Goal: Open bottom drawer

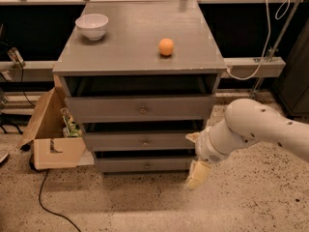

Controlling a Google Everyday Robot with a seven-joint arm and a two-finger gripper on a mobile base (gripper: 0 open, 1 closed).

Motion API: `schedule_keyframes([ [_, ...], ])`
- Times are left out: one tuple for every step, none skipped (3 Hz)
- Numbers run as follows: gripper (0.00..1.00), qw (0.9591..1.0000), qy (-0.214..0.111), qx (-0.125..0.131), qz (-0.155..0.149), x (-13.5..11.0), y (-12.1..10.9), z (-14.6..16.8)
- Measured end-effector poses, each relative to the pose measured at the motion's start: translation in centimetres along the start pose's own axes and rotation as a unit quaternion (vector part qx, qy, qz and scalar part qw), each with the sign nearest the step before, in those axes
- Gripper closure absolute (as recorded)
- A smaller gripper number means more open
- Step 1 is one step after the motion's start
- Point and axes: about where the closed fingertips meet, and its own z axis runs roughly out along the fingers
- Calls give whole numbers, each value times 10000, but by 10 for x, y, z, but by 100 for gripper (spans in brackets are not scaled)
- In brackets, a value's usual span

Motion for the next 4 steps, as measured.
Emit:
schedule_keyframes([
  [0, 9998, 170, -8, -113, 41, -6, 55],
  [0, 9995, 233, 39, -208, 73, -15, 102],
  [0, 9994, 59, 184, -280, 96, -33, 144],
  [0, 9983, -404, 362, -234, 116, -54, 186],
])
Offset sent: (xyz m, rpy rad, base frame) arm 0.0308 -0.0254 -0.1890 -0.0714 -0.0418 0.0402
